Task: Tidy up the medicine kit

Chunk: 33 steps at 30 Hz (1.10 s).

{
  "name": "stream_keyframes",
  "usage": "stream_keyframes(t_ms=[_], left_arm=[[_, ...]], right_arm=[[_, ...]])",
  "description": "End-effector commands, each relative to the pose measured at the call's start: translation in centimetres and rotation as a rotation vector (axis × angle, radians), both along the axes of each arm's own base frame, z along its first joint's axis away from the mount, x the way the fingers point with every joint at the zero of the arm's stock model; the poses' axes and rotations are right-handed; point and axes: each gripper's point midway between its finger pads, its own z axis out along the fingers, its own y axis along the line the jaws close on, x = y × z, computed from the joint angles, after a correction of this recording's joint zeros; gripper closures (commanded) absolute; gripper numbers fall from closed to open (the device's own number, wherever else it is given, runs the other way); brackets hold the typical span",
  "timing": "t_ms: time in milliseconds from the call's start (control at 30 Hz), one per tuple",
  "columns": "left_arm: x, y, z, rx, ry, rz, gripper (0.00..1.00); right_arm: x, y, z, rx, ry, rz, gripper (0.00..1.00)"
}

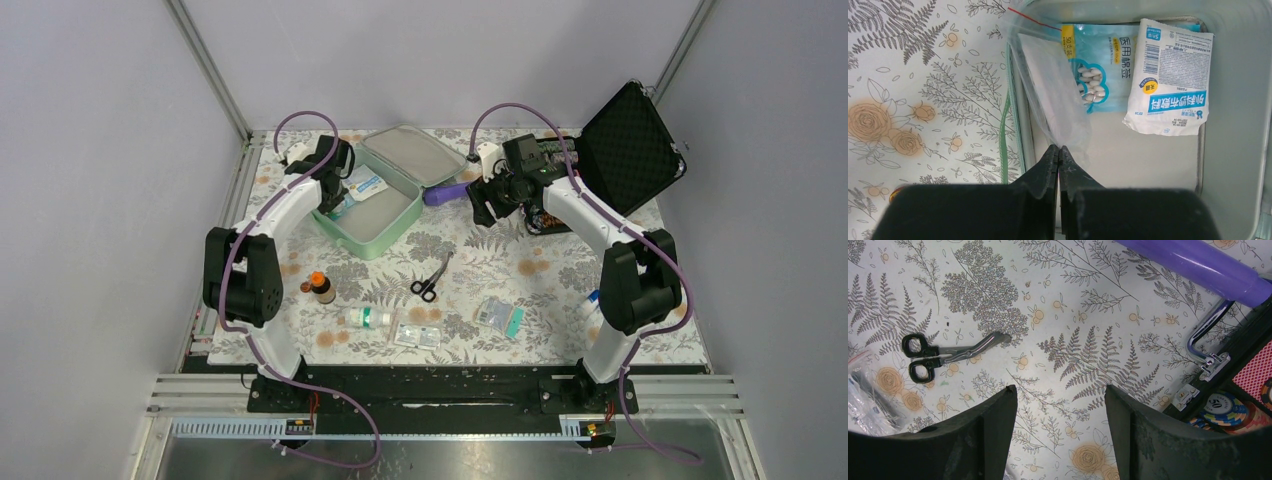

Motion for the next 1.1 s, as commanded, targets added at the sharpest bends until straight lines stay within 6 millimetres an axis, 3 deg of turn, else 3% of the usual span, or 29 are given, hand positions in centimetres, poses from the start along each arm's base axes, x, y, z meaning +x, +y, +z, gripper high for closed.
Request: stream_keyframes(t_ms=[0,567,933,1067], left_arm=[[1.3,0.8,1.8,0.066,-0.041,-0.022,1.00],[2.2,1.0,-0.5,0.126,0.008,-0.100,0.91],[2.3,1.7,1.1,0.185,-0.008,-0.131,0.69],[2.7,1.3,3.0,0.190,-0.037,-0.201,0.57]], right_arm=[[0.2,0.0,2.1,0.028,-0.051,-0.001,0.28],[0.5,0.0,1.9,0.021,-0.048,-0.007,0.28],[0.8,0.1,1.5,0.019,-0.040,-0.005,0.28],[0.7,0.1,1.4,0.019,-0.040,-0.005,0.28]])
